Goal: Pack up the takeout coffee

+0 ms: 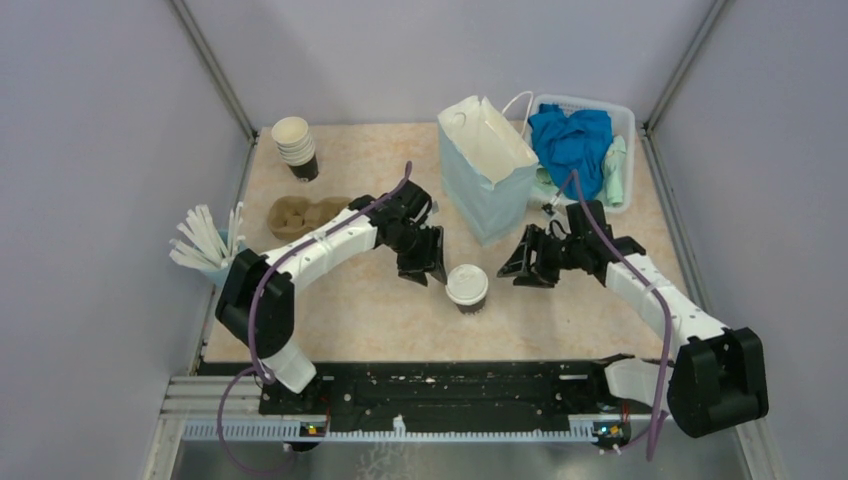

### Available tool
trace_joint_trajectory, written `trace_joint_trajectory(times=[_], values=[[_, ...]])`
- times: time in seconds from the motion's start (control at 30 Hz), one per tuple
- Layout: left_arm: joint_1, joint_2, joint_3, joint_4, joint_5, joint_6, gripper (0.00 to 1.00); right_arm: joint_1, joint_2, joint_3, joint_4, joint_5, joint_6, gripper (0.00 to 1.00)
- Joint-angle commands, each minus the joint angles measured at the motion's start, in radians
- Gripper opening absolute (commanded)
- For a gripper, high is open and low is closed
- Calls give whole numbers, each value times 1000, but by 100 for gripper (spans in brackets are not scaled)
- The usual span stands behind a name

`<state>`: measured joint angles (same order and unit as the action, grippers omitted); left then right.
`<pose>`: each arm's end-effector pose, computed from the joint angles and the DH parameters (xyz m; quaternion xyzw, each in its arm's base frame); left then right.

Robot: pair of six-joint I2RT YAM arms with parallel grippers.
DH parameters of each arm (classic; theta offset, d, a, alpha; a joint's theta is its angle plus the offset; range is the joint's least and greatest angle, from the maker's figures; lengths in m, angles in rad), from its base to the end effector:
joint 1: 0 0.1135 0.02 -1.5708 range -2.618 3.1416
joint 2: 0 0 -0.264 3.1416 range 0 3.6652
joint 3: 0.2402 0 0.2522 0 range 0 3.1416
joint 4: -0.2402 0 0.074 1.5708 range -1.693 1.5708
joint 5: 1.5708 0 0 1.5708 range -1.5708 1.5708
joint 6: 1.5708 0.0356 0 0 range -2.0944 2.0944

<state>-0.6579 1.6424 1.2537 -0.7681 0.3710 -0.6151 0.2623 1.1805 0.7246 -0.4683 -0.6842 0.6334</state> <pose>0.2544 -0.2129 0.2414 0.0585 0.9608 -0.2652 0.0552 0.2135 0.0806 0.2226 0.0601 0.8976 0.4163 0.1320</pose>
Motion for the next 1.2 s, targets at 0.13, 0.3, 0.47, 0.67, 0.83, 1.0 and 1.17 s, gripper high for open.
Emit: trace_joint_trajectory(times=[0.13, 0.3, 0.47, 0.67, 0.83, 1.0, 1.17], values=[[8, -84, 56, -13, 40, 44, 62, 172, -7, 249, -310, 340, -233, 77], [10, -141, 57, -41, -6, 39, 65, 393, 73, 403, -399, 575, -254, 88], [14, -251, 34, -113, -107, 41, 77, 571, 218, 535, -458, 762, -276, 99], [14, -404, -67, -142, -159, -2, 82, 656, 337, 620, -480, 843, -279, 99], [16, -489, -128, -144, -177, -26, 83, 671, 365, 617, -478, 858, -266, 94], [16, -500, -133, -152, -184, -27, 83, 673, 366, 596, -470, 869, -251, 89], [17, -484, -121, -158, -183, -15, 83, 673, 357, 571, -460, 880, -230, 83]])
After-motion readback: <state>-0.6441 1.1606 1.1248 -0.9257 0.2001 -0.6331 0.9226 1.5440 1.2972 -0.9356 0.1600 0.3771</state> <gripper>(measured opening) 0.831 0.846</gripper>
